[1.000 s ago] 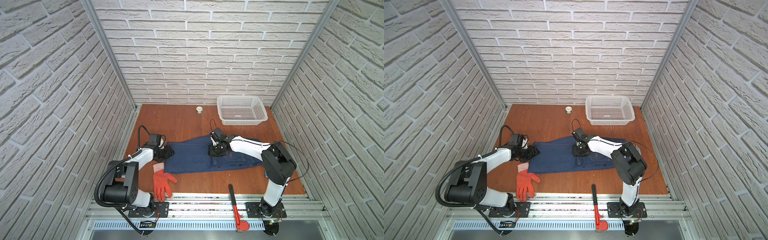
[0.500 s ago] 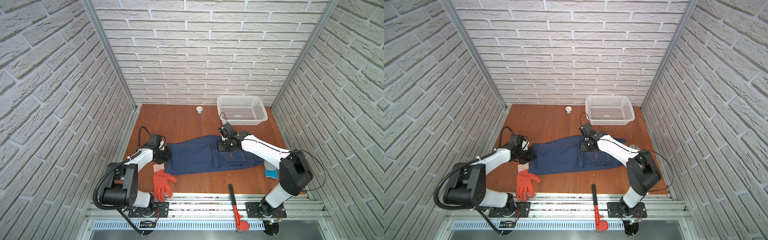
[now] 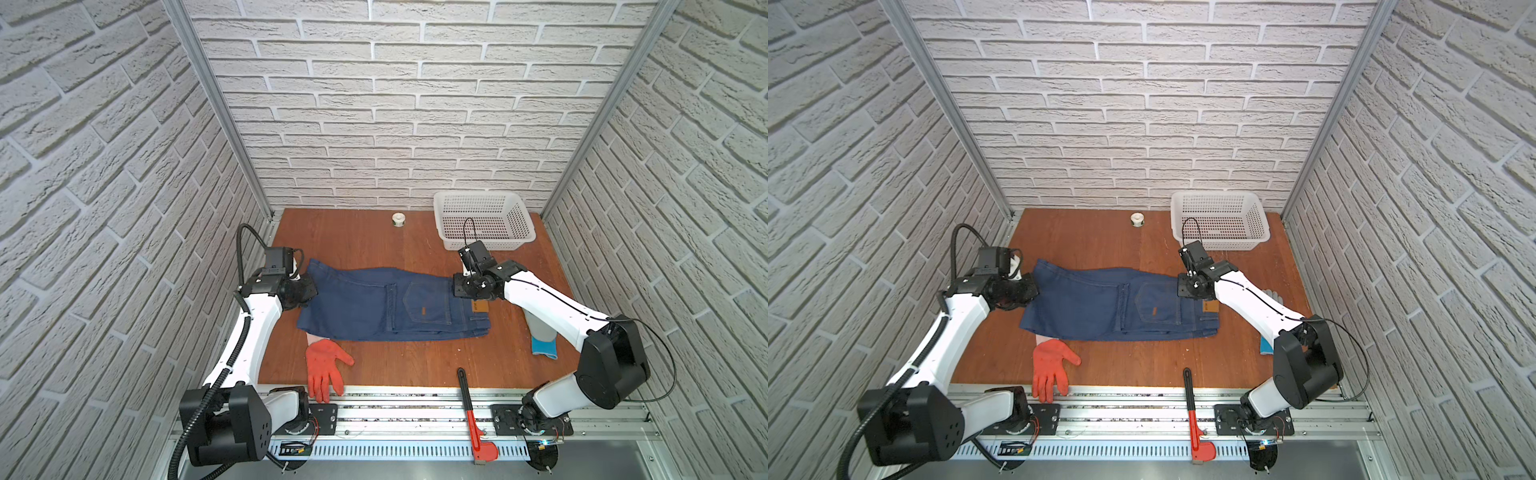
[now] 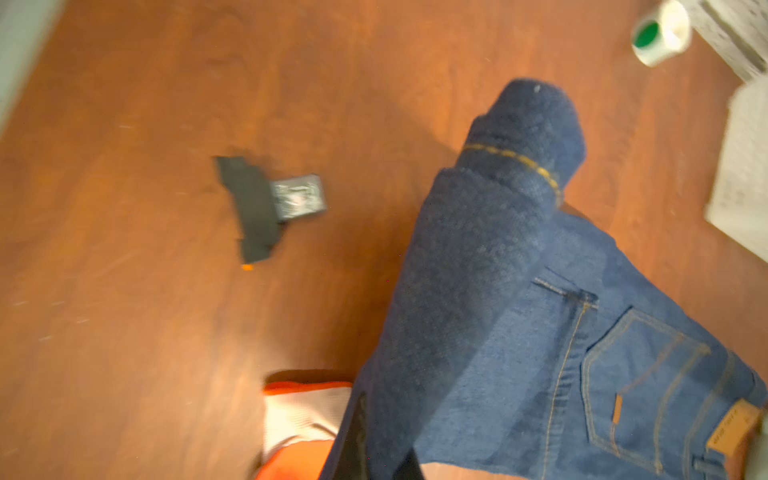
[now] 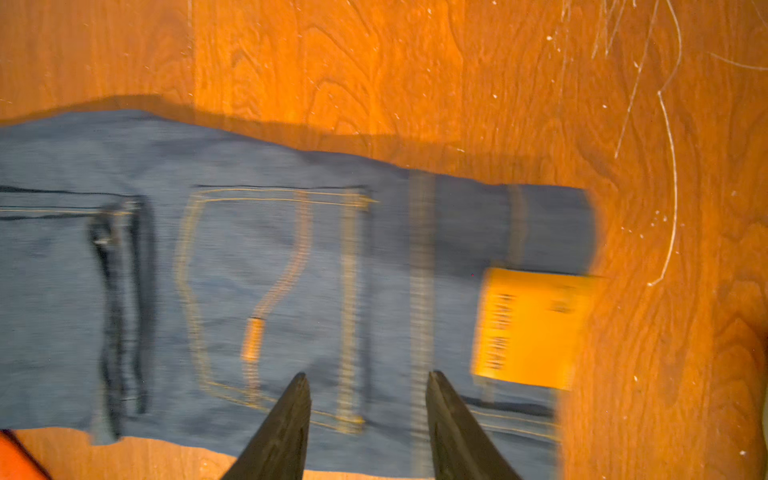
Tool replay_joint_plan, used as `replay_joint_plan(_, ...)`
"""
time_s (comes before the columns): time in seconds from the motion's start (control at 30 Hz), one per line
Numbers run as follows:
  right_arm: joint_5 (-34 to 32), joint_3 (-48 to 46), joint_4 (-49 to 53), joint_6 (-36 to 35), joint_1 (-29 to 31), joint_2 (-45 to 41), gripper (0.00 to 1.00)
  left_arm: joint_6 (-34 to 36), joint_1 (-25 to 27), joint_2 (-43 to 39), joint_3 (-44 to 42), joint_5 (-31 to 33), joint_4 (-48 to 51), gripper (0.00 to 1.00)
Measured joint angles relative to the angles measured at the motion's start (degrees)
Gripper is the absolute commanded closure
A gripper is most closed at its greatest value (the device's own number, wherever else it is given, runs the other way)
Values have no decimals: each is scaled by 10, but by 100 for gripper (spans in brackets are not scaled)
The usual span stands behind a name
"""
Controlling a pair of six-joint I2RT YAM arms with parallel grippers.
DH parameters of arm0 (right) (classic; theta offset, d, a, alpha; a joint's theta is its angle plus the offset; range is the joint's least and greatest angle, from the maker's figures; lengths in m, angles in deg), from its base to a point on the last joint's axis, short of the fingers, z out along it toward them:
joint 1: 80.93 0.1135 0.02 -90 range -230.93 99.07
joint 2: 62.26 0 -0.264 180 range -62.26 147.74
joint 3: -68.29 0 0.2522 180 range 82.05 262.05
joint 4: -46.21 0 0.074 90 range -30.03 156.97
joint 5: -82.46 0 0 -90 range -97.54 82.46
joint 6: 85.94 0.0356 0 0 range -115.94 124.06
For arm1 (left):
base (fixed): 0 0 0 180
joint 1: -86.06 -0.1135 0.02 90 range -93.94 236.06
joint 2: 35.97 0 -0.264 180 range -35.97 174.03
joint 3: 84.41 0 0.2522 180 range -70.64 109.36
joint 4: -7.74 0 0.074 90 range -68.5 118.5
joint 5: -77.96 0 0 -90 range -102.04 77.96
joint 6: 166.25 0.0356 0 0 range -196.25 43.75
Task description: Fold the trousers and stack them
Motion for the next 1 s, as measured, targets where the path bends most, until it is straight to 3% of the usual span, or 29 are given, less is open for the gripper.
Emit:
replay_joint_plan(0.23, 3, -33, -1, -3, -11, 0, 52, 32, -21, 22, 57, 45, 54, 100)
replay_joint_plan(0.5, 18, -65, -20, -3, -29, 9, 52, 31, -2, 23, 60, -5, 54, 100)
replay_joint_plan(0.77, 33, -72, -40, -7, -46, 25, 52, -8, 99, -7, 57, -44, 44, 100)
replay_joint_plan(1.0, 53, -83, -64, -7, -71, 37, 52, -97, 261, -3, 54, -34, -11, 100)
